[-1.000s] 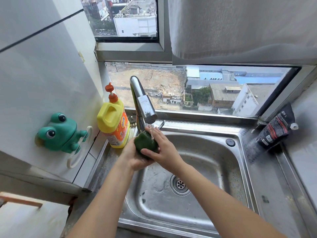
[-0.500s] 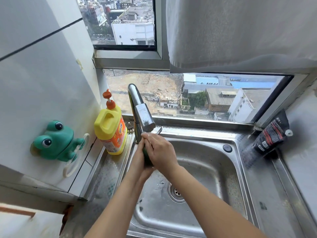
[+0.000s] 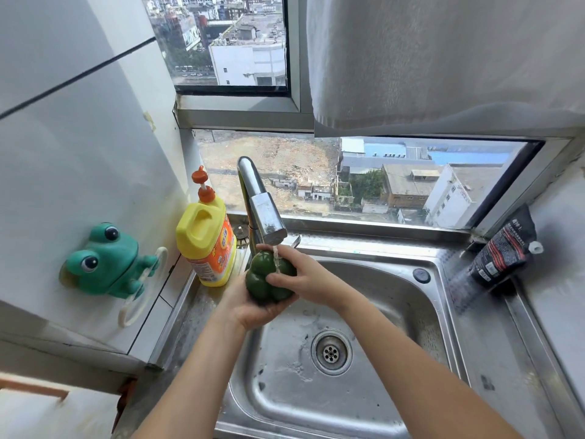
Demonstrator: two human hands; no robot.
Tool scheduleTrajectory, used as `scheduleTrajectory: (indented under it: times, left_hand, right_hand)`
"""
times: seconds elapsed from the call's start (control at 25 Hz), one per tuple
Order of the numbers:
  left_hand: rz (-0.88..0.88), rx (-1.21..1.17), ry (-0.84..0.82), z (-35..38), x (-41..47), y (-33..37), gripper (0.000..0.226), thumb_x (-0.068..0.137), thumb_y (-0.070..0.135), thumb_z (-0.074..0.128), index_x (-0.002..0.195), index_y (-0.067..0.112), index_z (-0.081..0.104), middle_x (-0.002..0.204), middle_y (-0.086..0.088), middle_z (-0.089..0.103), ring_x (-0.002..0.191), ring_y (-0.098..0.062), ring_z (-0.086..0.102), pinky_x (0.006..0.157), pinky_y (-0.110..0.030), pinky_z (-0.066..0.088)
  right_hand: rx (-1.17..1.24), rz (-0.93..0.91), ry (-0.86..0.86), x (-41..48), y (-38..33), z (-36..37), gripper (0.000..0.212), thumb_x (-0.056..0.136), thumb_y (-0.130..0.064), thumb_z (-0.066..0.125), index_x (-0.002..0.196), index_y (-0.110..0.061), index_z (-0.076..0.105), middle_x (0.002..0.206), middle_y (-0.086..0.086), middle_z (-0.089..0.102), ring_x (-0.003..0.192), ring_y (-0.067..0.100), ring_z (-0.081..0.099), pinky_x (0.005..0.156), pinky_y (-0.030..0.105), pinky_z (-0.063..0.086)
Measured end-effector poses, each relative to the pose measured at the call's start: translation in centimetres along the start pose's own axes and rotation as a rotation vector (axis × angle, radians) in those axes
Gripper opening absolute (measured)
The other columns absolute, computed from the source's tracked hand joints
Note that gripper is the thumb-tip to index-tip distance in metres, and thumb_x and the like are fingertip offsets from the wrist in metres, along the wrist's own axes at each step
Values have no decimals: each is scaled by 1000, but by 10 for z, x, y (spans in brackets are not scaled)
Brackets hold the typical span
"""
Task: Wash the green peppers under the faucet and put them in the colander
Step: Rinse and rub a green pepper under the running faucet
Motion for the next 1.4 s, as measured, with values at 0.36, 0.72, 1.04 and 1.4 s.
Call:
scheduleTrajectory:
  times: [0.36,0.72,1.04,1.4]
  left_hand:
    - [-12,-116,28,4,7,-6,36,92,32,46,98,1,63,87,-25,68,84,-37,65,64,-48,58]
    - [460,168,91,10,23,-25,31,94,32,39,95,13,63,96,-14,65,90,-24,61,78,-38,49]
    - [591,547,304,7,18,-13,36,97,43,42,108,17,64,95,-9,67,82,-22,65,64,-29,53]
    - [122,-162,109,9,14,-9,24,90,26,52,82,10,68,72,-10,71,70,-23,70,58,-30,60]
  right_hand:
    - [-164,-51,164,-12,1,3,47,89,-14,58,136,-19,49,126,0,58,112,11,53,96,19,38]
    - [497,475,625,10,10,3,29,93,-22,45,71,-13,61,77,10,62,81,27,56,75,35,44]
    - [239,318,612,9,5,8,27,95,-34,51,91,-14,69,90,7,69,92,25,65,85,39,53]
    - [-392,-389,504,-8,15,19,39,93,-25,52,125,-5,58,122,10,62,113,18,54,101,25,41]
Point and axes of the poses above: each hand's wrist, its own x-axis towards the middle knuckle, its own z-axis out of the palm, y = z × x, the point moved 2 cm from there along x, towards the middle knuckle
